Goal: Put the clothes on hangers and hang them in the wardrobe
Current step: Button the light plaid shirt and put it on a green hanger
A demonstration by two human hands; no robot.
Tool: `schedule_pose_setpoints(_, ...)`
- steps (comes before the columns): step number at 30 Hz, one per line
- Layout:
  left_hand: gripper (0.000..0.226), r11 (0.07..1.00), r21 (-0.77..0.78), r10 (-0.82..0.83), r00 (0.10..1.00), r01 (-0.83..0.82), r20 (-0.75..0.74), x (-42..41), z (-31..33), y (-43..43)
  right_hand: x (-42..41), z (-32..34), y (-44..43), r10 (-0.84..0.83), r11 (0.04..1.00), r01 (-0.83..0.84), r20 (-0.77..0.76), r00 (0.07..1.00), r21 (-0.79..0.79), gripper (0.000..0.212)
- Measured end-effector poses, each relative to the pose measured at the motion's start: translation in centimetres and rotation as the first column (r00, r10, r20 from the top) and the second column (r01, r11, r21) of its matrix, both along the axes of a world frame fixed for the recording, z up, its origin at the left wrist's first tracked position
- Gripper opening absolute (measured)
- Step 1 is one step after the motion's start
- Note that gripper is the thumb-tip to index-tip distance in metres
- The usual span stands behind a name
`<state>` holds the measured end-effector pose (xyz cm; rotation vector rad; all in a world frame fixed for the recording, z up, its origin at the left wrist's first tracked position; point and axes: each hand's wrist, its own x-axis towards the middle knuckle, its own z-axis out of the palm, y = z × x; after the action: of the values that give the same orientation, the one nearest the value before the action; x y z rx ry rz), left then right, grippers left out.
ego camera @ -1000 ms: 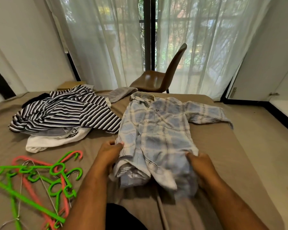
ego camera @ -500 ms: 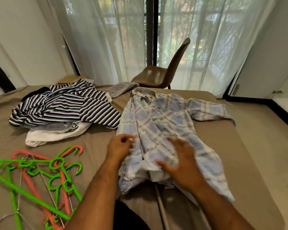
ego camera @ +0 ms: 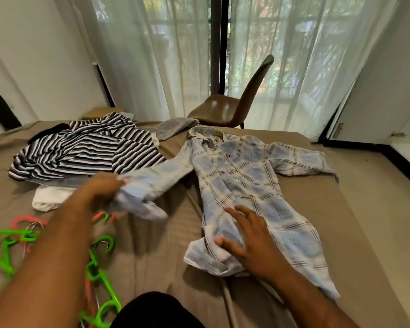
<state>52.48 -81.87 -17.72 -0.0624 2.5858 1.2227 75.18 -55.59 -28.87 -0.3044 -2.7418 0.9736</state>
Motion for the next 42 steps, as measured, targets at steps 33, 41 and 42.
schedule_pose_setpoints(33, 0.029, 0.442, -0.83, -0.472, 0.875, 0.34, 0.107, 13.9, -3.8, 3.0, 10.2, 1.1, 3.2, 0.156, 0.974, -0.195, 0.28, 0.947, 0.118, 0.059)
schedule_pose_setpoints(41, 0.065, 0.617, -0.571, -0.691, 0.72, 0.542, -0.063, 17.4, -6.4, 13.9, 5.4, 1.8, 0.3, -0.049, 0.999, 0.051, 0.118, 0.992, -0.012, 0.022)
schedule_pose_setpoints(42, 0.054, 0.664, -0.528, -0.658, 0.749, 0.53, -0.075, 16.7, -7.0, 13.5, 4.5, 1.8, -0.1, -0.053, 0.997, 0.06, 0.156, 0.986, -0.038, 0.025)
